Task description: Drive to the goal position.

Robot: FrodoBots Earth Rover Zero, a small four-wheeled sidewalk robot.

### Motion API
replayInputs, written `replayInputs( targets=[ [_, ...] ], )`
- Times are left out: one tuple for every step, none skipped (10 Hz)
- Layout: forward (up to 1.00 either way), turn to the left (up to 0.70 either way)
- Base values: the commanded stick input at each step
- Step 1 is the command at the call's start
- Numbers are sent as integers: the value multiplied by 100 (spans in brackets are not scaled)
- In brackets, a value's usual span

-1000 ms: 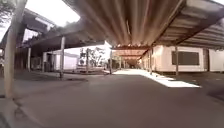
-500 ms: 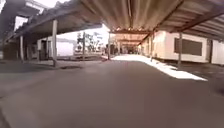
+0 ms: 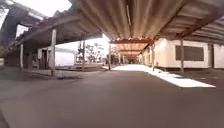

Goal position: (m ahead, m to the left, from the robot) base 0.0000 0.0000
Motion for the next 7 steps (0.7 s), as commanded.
replayInputs(
  targets=[
    [70,0],
    [70,0],
    [70,0],
    [70,0],
    [70,0],
    [70,0],
    [70,0]
  ],
)
